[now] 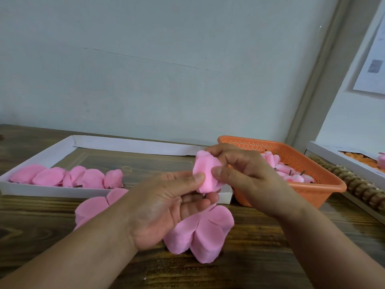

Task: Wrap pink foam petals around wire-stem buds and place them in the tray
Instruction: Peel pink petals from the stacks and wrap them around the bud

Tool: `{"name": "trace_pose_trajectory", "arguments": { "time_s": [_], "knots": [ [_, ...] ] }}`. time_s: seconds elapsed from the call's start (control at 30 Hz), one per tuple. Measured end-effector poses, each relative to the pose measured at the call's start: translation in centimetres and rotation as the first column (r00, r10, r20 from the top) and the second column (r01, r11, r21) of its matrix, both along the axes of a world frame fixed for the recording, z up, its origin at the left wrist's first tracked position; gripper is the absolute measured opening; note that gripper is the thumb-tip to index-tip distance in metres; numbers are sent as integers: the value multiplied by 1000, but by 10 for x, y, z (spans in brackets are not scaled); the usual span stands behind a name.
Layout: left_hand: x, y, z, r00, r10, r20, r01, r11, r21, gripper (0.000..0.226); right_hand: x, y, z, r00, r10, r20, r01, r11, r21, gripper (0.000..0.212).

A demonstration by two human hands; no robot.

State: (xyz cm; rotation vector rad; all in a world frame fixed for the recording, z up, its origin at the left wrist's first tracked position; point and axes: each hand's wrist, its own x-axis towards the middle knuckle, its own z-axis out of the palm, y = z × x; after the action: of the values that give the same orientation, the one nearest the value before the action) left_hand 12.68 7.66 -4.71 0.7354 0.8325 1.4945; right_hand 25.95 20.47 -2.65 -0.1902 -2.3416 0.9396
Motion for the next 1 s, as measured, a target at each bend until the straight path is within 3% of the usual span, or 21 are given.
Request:
{"name": "trace_pose_trajectory", "arguments": {
  "time_s": [0.1, 0.33, 0.63, 0.73, 0.87, 1.0],
  "knots": [
    [-1, 0, 2, 1000, 17, 4, -17, 1000, 5, 32, -1, -6, 1, 999, -40, -21, 41, 999, 29, 15],
    [4, 0, -1, 1000, 23, 15, -23, 1000, 15, 34, 0, -9, 4, 982, -163, -99, 157, 986, -61, 18],
    [4, 1, -2, 999, 35, -5, -35, 999, 24, 38, -2, -20, 8, 968, -234, -85, 219, 963, -159, 8],
    [4, 1, -2, 998, 59, 2, -59, 998, 18, 44, -3, -20, 6, 974, -222, -50, 212, 965, -157, 17],
    [2, 0, 1, 995, 89, -37, -88, 996, 27, 40, -7, -23, 3, 962, -247, -114, 228, 960, -161, 20],
    [1, -1, 2, 988, 118, -97, -115, 993, 38, 39, -8, -21, 1, 963, -247, -104, 214, 941, -261, 28]
  ]
}}
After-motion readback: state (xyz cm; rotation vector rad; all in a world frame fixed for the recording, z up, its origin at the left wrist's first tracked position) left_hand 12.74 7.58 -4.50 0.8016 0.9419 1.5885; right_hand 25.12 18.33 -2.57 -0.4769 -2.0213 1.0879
